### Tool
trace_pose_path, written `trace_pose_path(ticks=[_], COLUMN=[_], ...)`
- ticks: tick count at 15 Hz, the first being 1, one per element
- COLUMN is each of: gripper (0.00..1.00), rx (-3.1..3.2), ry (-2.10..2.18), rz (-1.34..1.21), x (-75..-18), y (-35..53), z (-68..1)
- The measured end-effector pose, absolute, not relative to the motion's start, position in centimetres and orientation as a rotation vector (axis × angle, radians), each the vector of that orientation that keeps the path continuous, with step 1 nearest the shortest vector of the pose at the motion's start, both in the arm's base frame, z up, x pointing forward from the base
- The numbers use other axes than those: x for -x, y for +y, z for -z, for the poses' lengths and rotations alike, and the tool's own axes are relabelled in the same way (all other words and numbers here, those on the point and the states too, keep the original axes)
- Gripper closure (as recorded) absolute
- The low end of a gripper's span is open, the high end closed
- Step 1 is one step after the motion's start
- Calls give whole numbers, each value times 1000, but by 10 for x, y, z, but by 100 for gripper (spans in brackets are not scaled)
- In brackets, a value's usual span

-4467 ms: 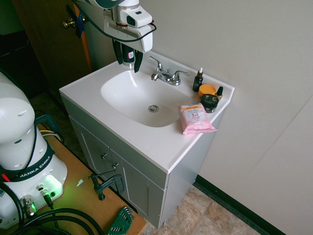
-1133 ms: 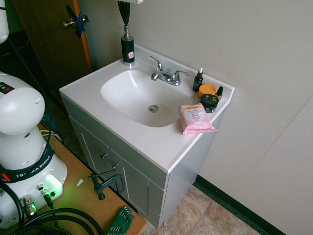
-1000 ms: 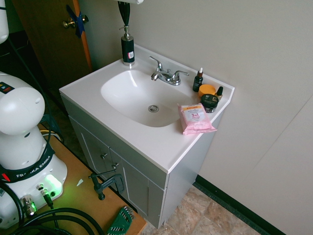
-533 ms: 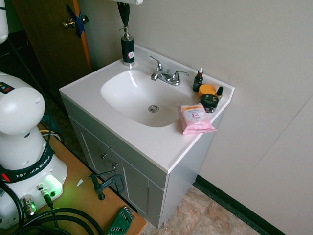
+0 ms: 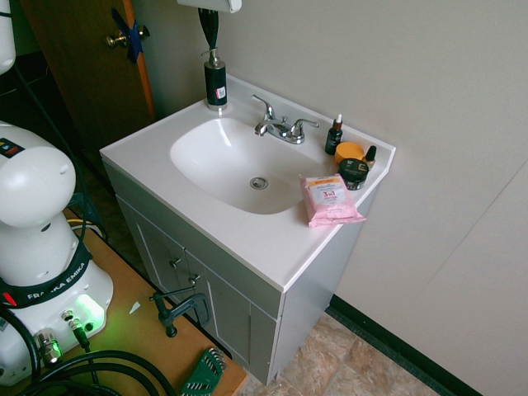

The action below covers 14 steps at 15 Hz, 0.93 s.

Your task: Push the sanitizer

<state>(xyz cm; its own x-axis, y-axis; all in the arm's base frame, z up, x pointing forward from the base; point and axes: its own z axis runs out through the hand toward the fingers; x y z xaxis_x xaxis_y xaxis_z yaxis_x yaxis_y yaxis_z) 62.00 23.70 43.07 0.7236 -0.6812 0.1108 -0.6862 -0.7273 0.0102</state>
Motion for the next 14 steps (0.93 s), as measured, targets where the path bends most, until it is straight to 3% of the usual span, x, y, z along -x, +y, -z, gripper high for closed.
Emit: trace_pose_path(ticks=[2,3,6,14], gripper=[100,0,0,0], rx=[-2879,-2883,-2890,-2851], ry=[-1177,-1199,-1259,-1336], rz=[-172,-181,-178,-142], x=[-619,-619,-604,-512], y=[228,219,181,100], z=[-447,-458,-478,-454])
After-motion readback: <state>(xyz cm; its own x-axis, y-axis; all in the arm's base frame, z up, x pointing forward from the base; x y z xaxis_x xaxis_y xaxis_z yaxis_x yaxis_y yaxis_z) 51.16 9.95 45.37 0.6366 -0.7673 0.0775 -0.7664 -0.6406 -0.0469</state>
